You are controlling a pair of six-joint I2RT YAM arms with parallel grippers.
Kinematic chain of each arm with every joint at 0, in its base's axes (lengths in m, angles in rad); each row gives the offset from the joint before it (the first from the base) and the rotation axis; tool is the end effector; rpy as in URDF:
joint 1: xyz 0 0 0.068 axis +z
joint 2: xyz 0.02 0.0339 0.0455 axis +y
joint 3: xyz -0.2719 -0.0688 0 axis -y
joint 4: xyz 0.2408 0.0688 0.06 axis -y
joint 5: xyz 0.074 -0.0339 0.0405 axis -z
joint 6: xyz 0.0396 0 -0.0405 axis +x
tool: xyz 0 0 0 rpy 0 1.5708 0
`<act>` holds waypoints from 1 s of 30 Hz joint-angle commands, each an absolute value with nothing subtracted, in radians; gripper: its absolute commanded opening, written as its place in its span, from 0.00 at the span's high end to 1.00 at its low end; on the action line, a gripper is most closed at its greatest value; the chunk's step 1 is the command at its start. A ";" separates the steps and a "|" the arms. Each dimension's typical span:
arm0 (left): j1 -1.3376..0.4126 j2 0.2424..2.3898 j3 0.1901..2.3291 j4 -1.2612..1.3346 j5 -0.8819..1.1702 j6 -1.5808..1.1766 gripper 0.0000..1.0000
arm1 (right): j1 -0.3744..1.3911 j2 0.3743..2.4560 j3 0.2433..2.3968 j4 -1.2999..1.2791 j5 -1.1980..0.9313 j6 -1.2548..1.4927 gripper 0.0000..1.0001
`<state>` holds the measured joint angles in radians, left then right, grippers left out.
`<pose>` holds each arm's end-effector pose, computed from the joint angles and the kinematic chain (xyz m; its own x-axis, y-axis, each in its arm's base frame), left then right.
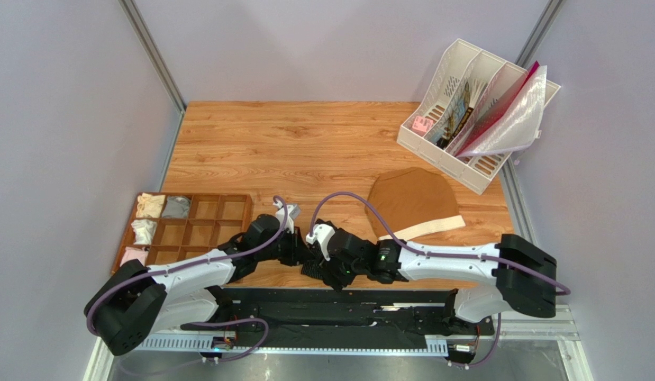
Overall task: Roll the underwear
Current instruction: Roll the underwear to the center of the board.
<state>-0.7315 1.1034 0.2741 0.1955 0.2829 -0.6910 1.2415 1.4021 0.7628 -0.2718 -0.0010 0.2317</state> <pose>0.1375 -0.1382 0.1528 -0.8551 -0.0548 -0.5156 0.3424 0.6870 -0.6409 0.0882 0.2584 0.1963 -0.4660 -0.6536 -0.5963 -0.8625 0.4859 0.1415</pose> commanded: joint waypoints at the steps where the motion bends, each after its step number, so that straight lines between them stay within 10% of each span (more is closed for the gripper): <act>1: -0.735 1.137 0.344 0.069 0.310 -0.617 0.91 | 1.282 1.332 0.862 -0.400 0.120 0.178 0.49; 30: -0.733 1.253 0.417 -0.080 0.426 -0.693 0.92 | 1.397 1.674 0.833 -0.133 0.170 0.081 0.46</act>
